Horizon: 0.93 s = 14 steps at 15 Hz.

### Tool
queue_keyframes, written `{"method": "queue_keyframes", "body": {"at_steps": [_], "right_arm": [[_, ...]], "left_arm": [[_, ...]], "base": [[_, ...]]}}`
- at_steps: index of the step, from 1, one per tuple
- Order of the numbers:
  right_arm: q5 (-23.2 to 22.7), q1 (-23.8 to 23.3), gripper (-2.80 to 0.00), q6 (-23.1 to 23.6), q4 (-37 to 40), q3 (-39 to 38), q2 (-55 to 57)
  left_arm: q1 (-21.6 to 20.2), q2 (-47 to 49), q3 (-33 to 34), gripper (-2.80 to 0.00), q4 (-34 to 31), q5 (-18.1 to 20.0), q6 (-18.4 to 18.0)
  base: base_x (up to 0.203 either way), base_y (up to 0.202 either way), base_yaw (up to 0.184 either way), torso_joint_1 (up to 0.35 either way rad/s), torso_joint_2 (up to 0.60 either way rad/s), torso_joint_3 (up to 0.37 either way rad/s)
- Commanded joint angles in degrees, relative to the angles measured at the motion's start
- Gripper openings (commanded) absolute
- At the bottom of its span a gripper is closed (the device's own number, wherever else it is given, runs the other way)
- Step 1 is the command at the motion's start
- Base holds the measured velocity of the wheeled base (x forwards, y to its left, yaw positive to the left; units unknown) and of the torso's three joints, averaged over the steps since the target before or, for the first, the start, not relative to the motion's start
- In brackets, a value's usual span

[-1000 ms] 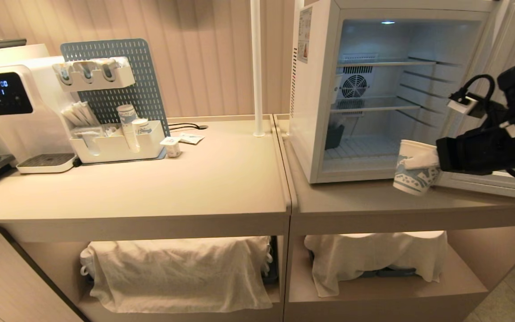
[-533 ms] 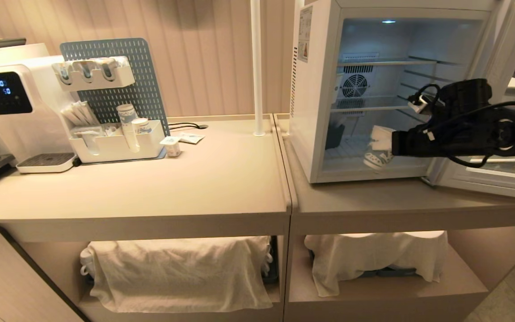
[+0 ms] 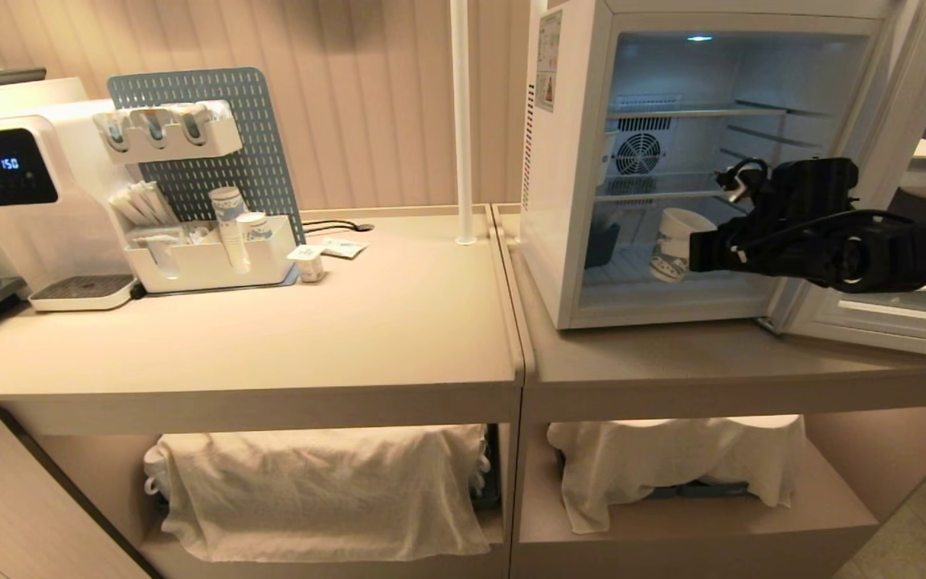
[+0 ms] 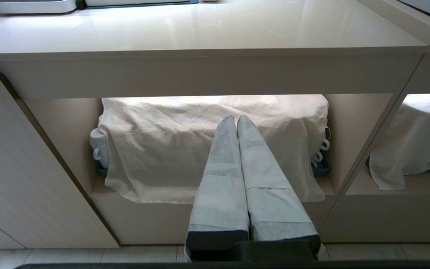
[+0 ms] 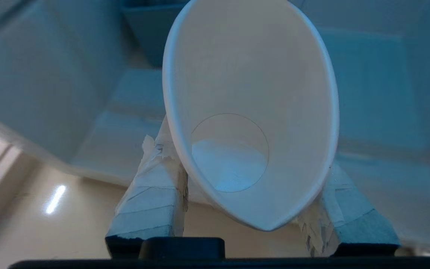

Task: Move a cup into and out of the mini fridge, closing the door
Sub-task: Put the paper cup in the freezer

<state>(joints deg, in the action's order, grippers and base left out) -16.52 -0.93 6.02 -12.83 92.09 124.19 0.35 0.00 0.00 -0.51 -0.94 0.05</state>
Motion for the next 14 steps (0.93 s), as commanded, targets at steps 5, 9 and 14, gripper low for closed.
{"method": "queue_keyframes", "body": {"at_steps": [5,9,14], "right_arm": [[0.3,-0.9,-2.80,0.6,-1.7,5.8,5.1],[0.9,-0.8,-2.80,1.8,-2.5,7.1,7.6],[1.9,-0.4,-2.80,2.7,-1.7,15.7,12.8]], "left_arm": [[0.0,0.0,0.1,-2.80,0.0,0.0,0.0],[0.0,0.0,0.1,-2.80,0.0,0.0,0.0],[0.0,0.0,0.1,-2.80,0.0,0.0,0.0]], "base": [[0.000,0.000,0.000,0.000,0.00,0.000],[0.000,0.000,0.000,0.000,0.00,0.000],[0.000,0.000,0.000,0.000,0.00,0.000]]}}
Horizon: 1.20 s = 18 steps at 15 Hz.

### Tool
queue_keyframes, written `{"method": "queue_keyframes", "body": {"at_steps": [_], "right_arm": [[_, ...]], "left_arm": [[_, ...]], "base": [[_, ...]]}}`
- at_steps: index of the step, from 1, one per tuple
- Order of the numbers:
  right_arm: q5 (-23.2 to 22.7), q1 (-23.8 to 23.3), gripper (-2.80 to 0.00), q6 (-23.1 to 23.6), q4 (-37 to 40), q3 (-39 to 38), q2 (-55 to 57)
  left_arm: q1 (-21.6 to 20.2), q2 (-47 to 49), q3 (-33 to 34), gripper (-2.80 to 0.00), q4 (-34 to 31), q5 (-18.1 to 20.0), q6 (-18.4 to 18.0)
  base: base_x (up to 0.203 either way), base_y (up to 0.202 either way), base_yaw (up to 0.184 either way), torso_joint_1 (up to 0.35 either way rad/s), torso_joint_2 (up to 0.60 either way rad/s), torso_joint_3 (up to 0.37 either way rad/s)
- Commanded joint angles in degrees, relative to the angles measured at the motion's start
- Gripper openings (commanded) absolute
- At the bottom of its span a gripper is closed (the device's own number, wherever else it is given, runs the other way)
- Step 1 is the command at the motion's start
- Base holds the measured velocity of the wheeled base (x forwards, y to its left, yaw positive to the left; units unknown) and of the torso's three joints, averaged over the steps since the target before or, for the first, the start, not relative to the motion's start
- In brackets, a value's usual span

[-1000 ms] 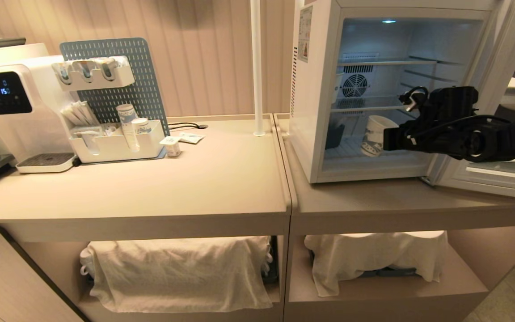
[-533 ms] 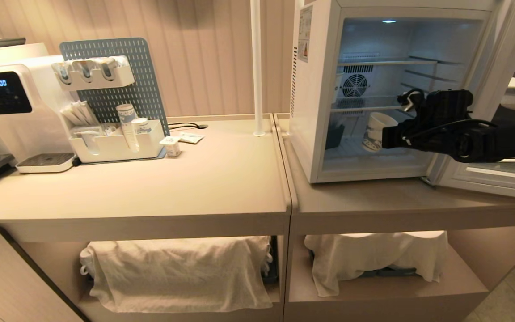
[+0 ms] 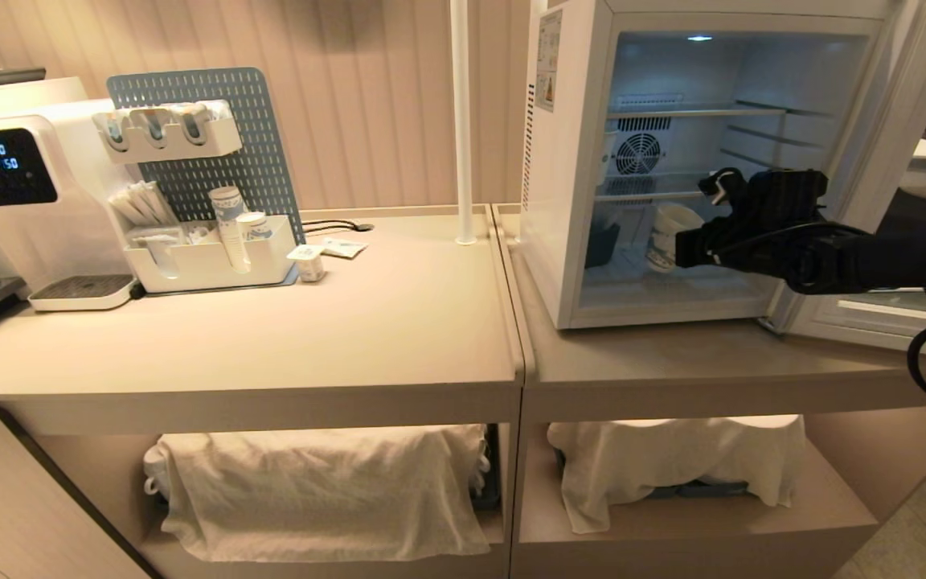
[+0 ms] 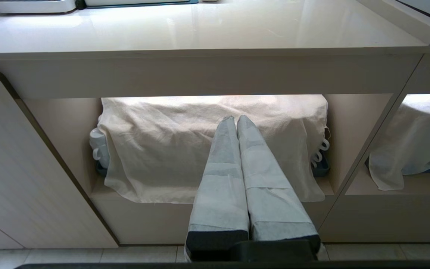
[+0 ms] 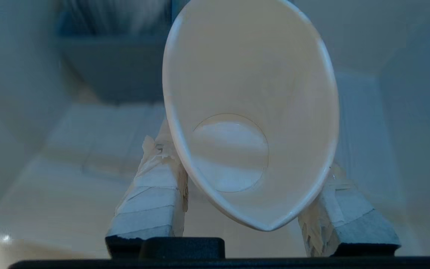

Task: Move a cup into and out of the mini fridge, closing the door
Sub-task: Put the paper cup in the freezer

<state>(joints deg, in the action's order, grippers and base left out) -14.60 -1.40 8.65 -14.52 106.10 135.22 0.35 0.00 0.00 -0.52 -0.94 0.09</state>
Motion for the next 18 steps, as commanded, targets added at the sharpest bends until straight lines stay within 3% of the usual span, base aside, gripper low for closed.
{"method": "queue_keyframes", "body": {"at_steps": [1,8,9,18], "right_arm": [[-0.1,0.1,-2.80,-0.2,0.2,3.6,3.1],[-0.4,0.4,-2.80,-0.4,0.9,4.1,5.0],[-0.4,0.4,0.00,-0.4,0.7,4.1,4.9],[-0.7,0.4,0.00,0.5,0.8,4.1,3.9]], "left_arm": [[0.0,0.0,0.1,-2.80,0.0,0.0,0.0],[0.0,0.1,0.1,-2.80,0.0,0.0,0.0],[0.0,0.1,0.1,-2.80,0.0,0.0,0.0],[0.0,0.1,0.1,-2.80,0.0,0.0,0.0]], "base": [[0.000,0.000,0.000,0.000,0.00,0.000],[0.000,0.000,0.000,0.000,0.00,0.000],[0.000,0.000,0.000,0.000,0.00,0.000],[0.000,0.000,0.000,0.000,0.00,0.000]]}}
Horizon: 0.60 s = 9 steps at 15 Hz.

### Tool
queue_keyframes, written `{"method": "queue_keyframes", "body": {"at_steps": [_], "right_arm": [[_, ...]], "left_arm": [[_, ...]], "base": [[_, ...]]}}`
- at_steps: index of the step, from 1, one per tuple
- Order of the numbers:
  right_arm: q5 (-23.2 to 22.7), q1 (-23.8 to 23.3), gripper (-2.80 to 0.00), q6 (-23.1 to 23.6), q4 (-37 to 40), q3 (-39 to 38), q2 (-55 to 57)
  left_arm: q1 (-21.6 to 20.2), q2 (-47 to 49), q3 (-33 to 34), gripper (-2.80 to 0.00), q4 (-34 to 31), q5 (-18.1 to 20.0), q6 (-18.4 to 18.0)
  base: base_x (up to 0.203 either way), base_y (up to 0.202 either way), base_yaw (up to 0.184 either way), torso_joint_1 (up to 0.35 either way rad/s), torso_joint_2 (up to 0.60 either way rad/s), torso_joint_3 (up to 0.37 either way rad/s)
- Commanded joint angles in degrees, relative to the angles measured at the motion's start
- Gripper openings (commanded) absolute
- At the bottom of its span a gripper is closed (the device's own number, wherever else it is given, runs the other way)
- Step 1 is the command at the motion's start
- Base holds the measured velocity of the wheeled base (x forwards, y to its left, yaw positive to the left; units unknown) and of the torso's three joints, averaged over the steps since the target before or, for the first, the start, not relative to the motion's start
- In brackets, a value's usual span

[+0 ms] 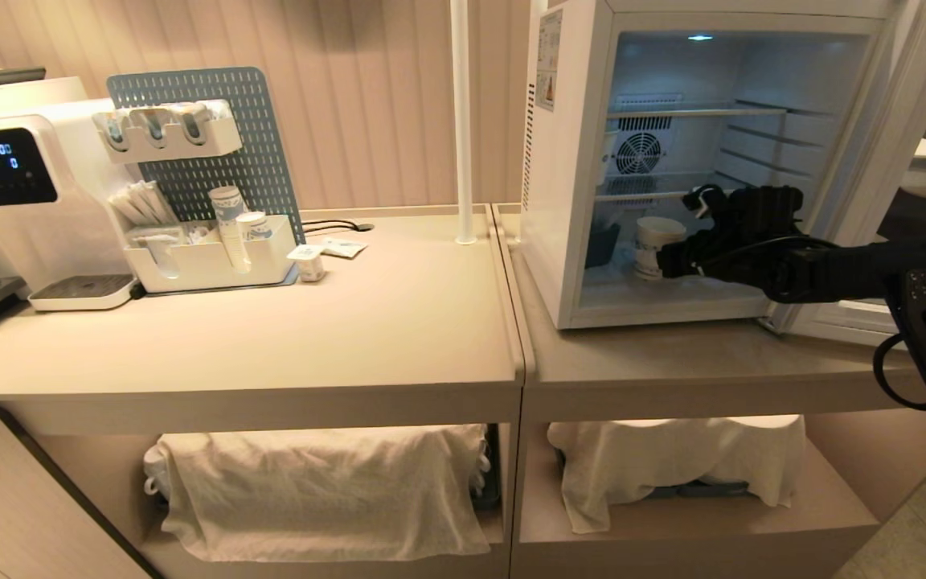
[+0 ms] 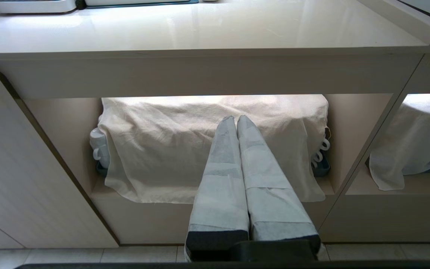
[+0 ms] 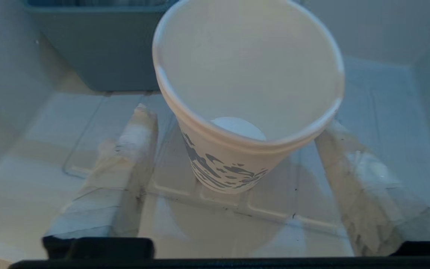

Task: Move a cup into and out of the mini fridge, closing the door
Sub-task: Put the paper cup in the freezer

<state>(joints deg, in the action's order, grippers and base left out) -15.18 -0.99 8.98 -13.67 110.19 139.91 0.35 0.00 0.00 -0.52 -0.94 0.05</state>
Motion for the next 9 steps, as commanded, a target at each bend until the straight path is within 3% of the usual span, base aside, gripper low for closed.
{"method": "queue_keyframes", "body": {"at_steps": [1,4,7,8,9], "right_arm": [[-0.1,0.0,0.00,-0.3,-0.3,-0.6,-1.7],[0.4,-0.1,0.00,-0.7,0.3,-2.4,-5.3],[0.3,-0.1,0.00,-0.9,0.4,-9.5,-10.9],[0.2,-0.3,-2.80,-0.9,0.5,-12.9,-13.4],[0.2,-0.4,-2.80,-0.9,0.8,-16.5,-15.8]], "left_arm": [[0.0,0.1,0.1,-2.80,0.0,0.0,0.0],[0.0,0.0,0.1,-2.80,0.0,0.0,0.0],[0.0,0.1,0.1,-2.80,0.0,0.0,0.0],[0.0,0.1,0.1,-2.80,0.0,0.0,0.0],[0.0,0.1,0.1,-2.80,0.0,0.0,0.0]], "base": [[0.000,0.000,0.000,0.000,0.00,0.000],[0.000,0.000,0.000,0.000,0.00,0.000],[0.000,0.000,0.000,0.000,0.00,0.000],[0.000,0.000,0.000,0.000,0.00,0.000],[0.000,0.000,0.000,0.000,0.00,0.000]]}}
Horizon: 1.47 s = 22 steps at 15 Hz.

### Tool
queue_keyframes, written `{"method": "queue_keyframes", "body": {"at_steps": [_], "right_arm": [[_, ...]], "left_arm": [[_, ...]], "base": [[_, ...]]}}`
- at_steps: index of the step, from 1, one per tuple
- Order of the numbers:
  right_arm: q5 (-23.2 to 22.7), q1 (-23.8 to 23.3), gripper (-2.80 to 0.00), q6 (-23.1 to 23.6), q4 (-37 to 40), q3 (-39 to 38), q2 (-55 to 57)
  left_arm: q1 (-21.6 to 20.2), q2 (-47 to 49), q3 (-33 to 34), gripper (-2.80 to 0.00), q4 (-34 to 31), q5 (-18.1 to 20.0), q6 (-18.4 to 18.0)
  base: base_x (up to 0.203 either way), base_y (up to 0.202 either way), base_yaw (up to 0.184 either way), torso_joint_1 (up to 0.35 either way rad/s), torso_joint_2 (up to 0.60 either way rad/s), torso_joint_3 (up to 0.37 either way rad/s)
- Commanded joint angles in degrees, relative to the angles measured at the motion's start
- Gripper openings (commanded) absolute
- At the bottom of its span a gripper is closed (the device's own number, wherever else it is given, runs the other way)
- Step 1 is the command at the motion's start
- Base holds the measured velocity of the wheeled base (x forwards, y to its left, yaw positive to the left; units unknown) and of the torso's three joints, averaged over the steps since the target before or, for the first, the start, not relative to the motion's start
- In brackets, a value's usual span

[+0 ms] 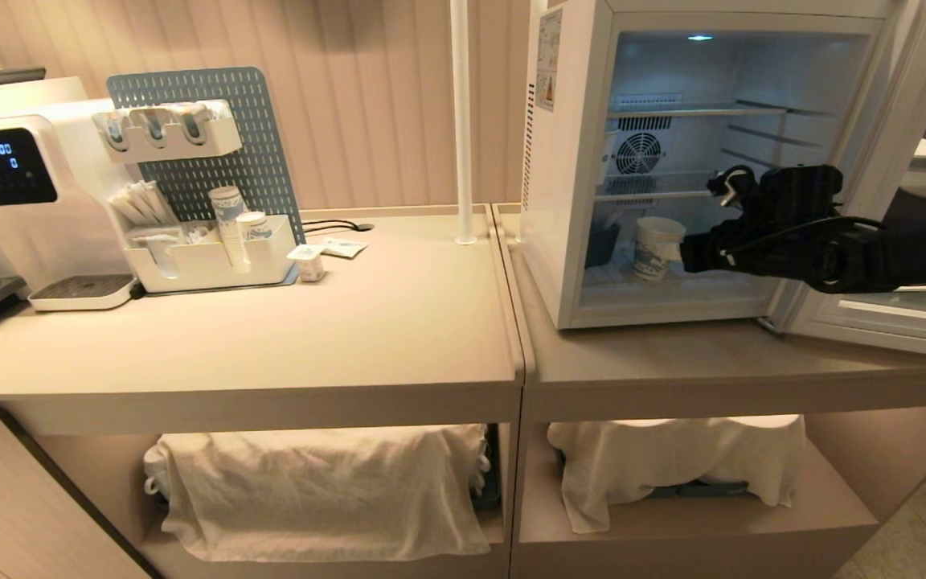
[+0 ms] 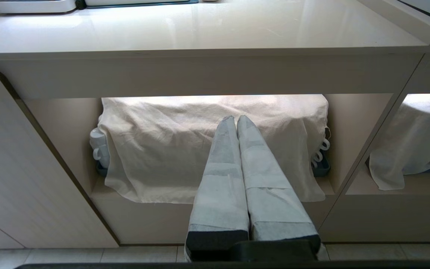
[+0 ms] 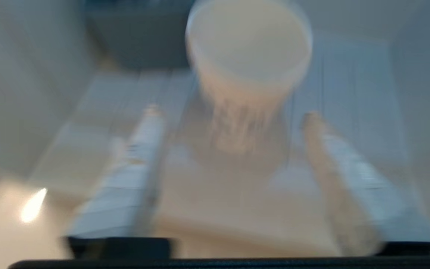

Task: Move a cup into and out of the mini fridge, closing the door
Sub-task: Put the paper cup in the freezer, then close the freezer door

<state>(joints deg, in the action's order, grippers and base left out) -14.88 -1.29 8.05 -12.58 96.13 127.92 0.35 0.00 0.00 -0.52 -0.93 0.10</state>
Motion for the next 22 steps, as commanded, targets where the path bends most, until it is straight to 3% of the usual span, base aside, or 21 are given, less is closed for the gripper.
{"method": "queue_keyframes", "body": {"at_steps": [1,5,8,12,15,22], "right_arm": [[-0.1,-0.2,-2.80,0.1,0.3,-5.8,-6.7],[0.3,-0.4,-2.80,0.4,7.6,-15.5,-18.7],[1.1,-0.4,-2.80,0.5,18.2,-19.9,-29.6],[7.5,-0.2,-2.80,0.8,40.1,-22.8,-43.1],[12.4,0.2,-2.80,2.4,50.3,-26.5,-54.0],[19.5,2.3,-2.80,3.5,53.7,-44.5,-81.5]], "left_arm": [[0.0,0.1,0.1,-2.80,0.0,0.0,0.0],[0.0,0.1,0.1,-2.80,0.0,0.0,0.0],[0.0,0.1,0.1,-2.80,0.0,0.0,0.0],[0.0,0.0,0.1,-2.80,0.0,0.0,0.0],[0.0,0.0,0.1,-2.80,0.0,0.0,0.0],[0.0,0.0,0.1,-2.80,0.0,0.0,0.0]], "base": [[0.000,0.000,0.000,0.000,0.00,0.000],[0.000,0.000,0.000,0.000,0.00,0.000],[0.000,0.000,0.000,0.000,0.00,0.000],[0.000,0.000,0.000,0.000,0.00,0.000],[0.000,0.000,0.000,0.000,0.00,0.000],[0.000,0.000,0.000,0.000,0.00,0.000]]}}
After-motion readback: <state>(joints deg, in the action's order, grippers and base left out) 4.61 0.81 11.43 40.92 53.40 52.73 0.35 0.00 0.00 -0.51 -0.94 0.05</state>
